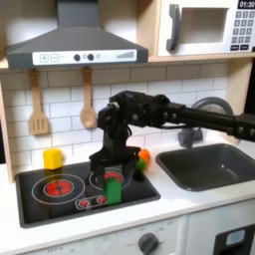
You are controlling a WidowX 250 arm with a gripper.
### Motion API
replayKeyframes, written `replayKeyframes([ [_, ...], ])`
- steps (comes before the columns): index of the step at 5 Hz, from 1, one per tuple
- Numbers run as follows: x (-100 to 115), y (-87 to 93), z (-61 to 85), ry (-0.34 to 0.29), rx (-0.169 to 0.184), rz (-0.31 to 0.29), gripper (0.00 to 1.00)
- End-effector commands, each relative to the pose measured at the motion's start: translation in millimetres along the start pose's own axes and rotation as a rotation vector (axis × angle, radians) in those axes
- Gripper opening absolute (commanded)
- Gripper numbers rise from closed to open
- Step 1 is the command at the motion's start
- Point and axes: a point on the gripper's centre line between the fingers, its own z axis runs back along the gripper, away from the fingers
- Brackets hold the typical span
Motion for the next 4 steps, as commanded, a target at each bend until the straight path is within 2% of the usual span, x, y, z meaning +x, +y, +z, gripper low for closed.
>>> replayKeyframes([
  [1, 5, -3.7, -11.8, 0.025, 0.019, 0.007, 1.00],
  [2, 7, -0.9, -19.3, 0.049, 0.022, 0.020, 1.00],
  [3, 8, 2.0, -25.3, 0.077, 0.004, 0.048, 1.00],
  [4, 15, 6.0, -25.2, 0.081, 0.005, 0.057, 1.00],
])
